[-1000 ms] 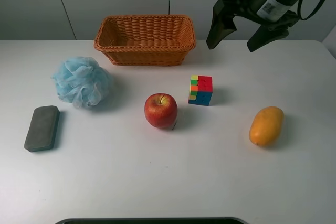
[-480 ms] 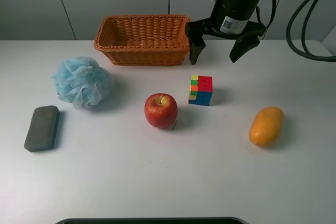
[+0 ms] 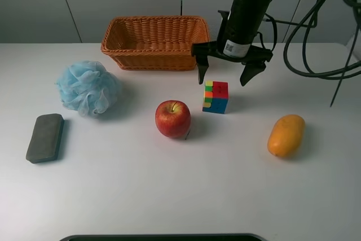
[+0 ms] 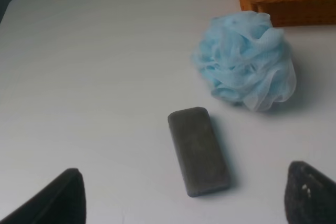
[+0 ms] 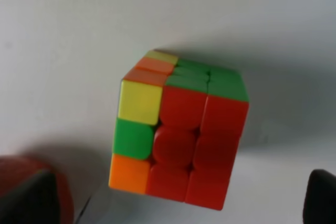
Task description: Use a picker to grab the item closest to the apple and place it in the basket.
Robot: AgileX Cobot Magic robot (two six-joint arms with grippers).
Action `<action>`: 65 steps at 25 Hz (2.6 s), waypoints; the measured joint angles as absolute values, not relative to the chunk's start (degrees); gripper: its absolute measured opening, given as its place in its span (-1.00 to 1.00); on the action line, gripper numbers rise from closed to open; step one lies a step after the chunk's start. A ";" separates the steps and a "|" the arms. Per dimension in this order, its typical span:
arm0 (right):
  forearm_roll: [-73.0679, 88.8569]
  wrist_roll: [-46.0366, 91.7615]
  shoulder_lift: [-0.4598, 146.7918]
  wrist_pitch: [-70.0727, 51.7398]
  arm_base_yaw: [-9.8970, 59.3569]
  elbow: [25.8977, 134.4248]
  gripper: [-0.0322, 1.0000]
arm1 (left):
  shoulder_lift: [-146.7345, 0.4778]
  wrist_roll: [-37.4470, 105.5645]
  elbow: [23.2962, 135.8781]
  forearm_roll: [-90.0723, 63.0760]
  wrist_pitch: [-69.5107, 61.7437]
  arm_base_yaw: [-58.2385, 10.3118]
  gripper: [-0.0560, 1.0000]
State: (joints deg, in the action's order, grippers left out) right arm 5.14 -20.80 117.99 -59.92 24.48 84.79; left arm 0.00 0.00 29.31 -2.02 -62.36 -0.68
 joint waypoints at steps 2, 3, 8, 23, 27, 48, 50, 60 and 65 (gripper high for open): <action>5.14 -21.69 119.06 -59.26 24.48 84.79 0.41 | 0.00 0.00 29.31 -2.02 -62.36 -0.68 0.49; 5.14 -22.11 119.61 -58.90 24.48 84.79 0.41 | 0.00 0.00 29.31 -2.02 -62.36 -0.68 0.49; 5.03 -23.49 121.36 -56.42 24.48 84.88 0.41 | 0.00 0.00 29.31 -2.02 -62.36 -0.68 0.49; 3.87 -24.79 127.38 -52.91 24.48 86.81 0.41 | 0.00 0.00 29.31 -2.02 -62.36 -0.68 0.49; 3.98 -25.00 128.59 -52.69 24.48 86.81 0.41 | 0.00 0.00 29.31 -2.02 -62.36 -0.68 0.49; 4.05 -26.93 127.60 -58.12 24.48 89.11 -0.07 | 0.00 0.00 29.31 -2.02 -62.36 -0.68 0.49; 4.05 -26.93 126.91 -61.46 24.48 91.69 -0.07 | 0.00 0.00 29.31 -2.02 -62.36 -0.68 0.49; 6.10 -22.99 124.20 -69.19 24.48 101.29 -0.07 | 0.00 0.00 29.31 -2.02 -62.36 -0.68 0.49; 8.27 -22.66 120.27 -69.39 24.48 102.11 -0.07 | 0.00 0.00 29.31 -2.02 -62.36 -0.68 0.49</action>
State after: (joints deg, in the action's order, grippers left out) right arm 8.27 -22.66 120.27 -69.39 24.48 102.11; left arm 0.00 0.00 29.31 -2.02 -62.36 -0.68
